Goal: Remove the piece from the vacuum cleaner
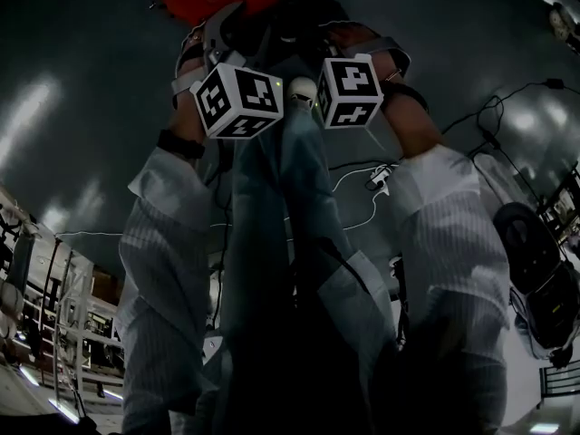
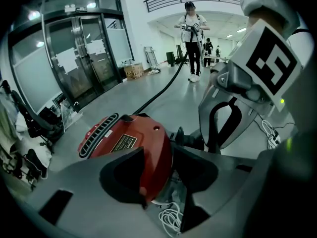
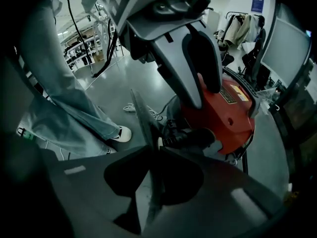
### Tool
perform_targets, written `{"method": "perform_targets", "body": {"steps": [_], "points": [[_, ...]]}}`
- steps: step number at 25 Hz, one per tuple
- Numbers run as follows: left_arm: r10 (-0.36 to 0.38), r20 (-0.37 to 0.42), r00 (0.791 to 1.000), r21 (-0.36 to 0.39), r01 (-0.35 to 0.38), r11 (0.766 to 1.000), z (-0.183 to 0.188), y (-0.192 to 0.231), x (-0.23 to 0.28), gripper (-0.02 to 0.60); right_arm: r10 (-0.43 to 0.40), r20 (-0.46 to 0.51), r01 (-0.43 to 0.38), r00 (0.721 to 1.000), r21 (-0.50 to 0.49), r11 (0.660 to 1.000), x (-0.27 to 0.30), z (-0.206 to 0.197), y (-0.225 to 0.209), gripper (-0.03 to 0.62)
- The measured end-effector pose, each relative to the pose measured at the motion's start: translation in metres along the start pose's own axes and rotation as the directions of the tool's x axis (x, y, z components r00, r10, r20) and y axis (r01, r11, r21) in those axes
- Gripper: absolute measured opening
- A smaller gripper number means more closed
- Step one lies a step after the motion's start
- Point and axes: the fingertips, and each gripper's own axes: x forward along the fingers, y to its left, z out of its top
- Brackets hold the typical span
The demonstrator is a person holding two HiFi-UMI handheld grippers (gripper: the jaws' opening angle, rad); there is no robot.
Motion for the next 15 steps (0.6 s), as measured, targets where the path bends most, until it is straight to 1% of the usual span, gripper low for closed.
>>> {"method": "perform_targets", "body": {"steps": [3,6,10,13,15], "points": [[-0.003,0.006,1.000,-0.013,0.003,1.000,0.002,-0.003,-0.002,0.190,-0.018,0.004,0.018,1.000,0.012,1.000,-0.003,-0.001,0.003,0.051],[0.009,0.007,1.000,-0.021,-0.008,1.000,0.004,-0.007,-0.005,0.190,-0.020,-0.009,0.020,1.000,0.035,0.999,-0.007,-0.002,0.007,0.040],[0.030,-0.017,0.999,-0.024,-0.031,0.999,0.003,-0.009,-0.004,0.190,0.002,-0.015,-0.001,1.000,0.033,0.999,-0.006,0.000,0.015,0.031],[0.045,-0.015,0.999,-0.010,-0.045,0.999,0.001,-0.011,-0.005,0.190,0.034,-0.026,-0.033,0.999,0.032,0.999,-0.005,-0.002,0.026,0.032],[0.045,-0.015,0.999,-0.011,-0.045,0.999,-0.001,-0.010,-0.006,0.190,0.040,-0.032,-0.039,0.999,0.033,0.999,-0.004,-0.001,0.028,0.032]]}}
